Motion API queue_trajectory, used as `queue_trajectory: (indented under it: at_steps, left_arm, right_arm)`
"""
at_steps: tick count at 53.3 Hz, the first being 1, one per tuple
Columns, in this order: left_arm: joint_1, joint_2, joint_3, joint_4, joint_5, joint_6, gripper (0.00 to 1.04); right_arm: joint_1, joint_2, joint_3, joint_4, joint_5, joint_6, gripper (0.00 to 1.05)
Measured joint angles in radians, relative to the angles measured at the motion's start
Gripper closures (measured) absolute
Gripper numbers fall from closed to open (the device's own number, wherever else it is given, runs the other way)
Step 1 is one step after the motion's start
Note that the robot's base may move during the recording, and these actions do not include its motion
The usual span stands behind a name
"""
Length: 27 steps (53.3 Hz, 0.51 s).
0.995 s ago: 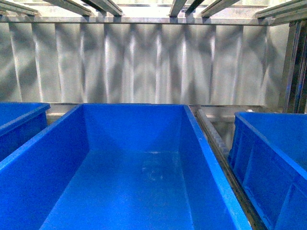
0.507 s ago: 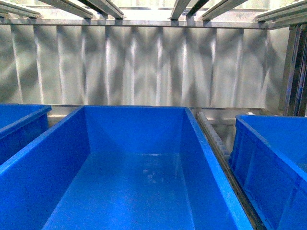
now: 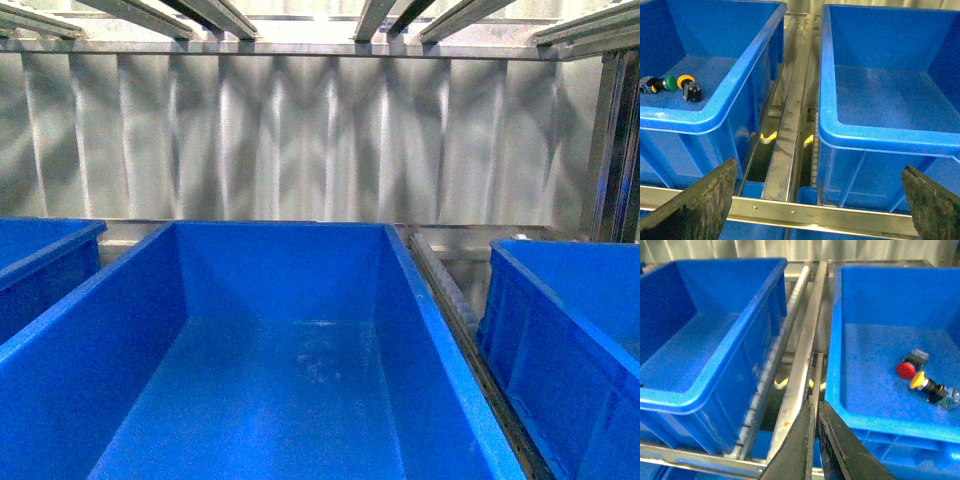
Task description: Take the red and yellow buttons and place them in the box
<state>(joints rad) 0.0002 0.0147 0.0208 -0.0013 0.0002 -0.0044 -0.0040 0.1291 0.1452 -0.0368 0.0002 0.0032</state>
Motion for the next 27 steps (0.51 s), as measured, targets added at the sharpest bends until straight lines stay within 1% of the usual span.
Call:
queue_trajectory:
  at_steps: [27]
  left_arm:
    - [0.0, 0.0, 0.0, 0.0, 0.0, 0.0, 0.08]
  right_arm:
    - [0.002, -0.076, -0.091, 0.027, 0.0, 0.0, 1.01]
